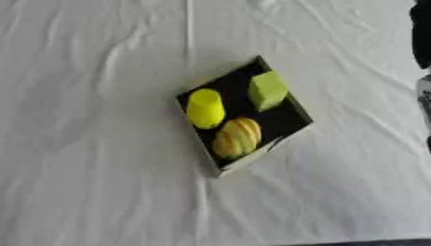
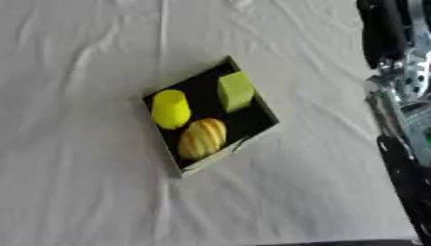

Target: Pick up objects on the table and place them in the box.

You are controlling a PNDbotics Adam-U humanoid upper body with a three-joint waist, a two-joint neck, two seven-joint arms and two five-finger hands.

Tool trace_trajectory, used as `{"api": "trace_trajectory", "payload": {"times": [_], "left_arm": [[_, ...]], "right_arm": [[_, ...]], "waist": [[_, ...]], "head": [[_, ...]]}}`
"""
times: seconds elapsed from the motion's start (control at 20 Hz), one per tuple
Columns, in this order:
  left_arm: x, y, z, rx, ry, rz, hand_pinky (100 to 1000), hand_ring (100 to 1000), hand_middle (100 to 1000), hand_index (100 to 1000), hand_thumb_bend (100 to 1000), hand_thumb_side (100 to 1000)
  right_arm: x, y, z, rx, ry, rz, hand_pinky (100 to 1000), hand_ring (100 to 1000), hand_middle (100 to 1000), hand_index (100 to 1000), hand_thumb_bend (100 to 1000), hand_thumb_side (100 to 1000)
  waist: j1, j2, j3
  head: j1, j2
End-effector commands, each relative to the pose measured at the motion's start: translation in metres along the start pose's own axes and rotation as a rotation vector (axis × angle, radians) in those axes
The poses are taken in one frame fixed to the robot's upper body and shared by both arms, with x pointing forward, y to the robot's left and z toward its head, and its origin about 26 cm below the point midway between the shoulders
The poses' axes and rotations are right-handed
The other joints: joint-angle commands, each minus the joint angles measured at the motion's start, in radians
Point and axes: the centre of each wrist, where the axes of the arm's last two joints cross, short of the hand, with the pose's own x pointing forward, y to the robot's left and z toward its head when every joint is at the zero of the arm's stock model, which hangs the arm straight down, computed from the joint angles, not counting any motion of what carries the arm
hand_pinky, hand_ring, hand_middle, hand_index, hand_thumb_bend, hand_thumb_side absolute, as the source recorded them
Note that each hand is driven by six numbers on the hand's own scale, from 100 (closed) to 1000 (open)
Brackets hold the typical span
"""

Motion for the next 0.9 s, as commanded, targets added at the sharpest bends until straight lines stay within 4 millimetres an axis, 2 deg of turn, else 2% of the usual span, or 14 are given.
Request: {"api": "trace_trajectory", "payload": {"times": [0.05, 0.35, 0.9], "left_arm": [[-0.006, 0.024, 0.004, 0.168, -0.037, 0.006, 824, 788, 761, 865, 290, 279], [-0.024, 0.034, 0.030, 0.332, -0.036, 0.069, 825, 788, 763, 866, 285, 355], [-0.032, 0.034, 0.047, 0.364, -0.046, 0.091, 817, 779, 757, 867, 316, 319]], "right_arm": [[0.009, -0.006, -0.006, -0.006, -0.046, 0.026, 887, 884, 713, 846, 100, 657], [0.010, -0.006, -0.006, -0.013, -0.055, 0.023, 886, 884, 713, 846, 100, 654], [0.009, -0.006, -0.006, -0.016, -0.064, 0.021, 885, 881, 712, 846, 100, 653]], "waist": [[-0.002, -0.018, 0.003], [-0.013, -0.025, 0.008], [-0.018, -0.027, 0.010]], "head": [[-0.003, -0.007], [0.007, -0.008], [0.014, -0.011]]}}
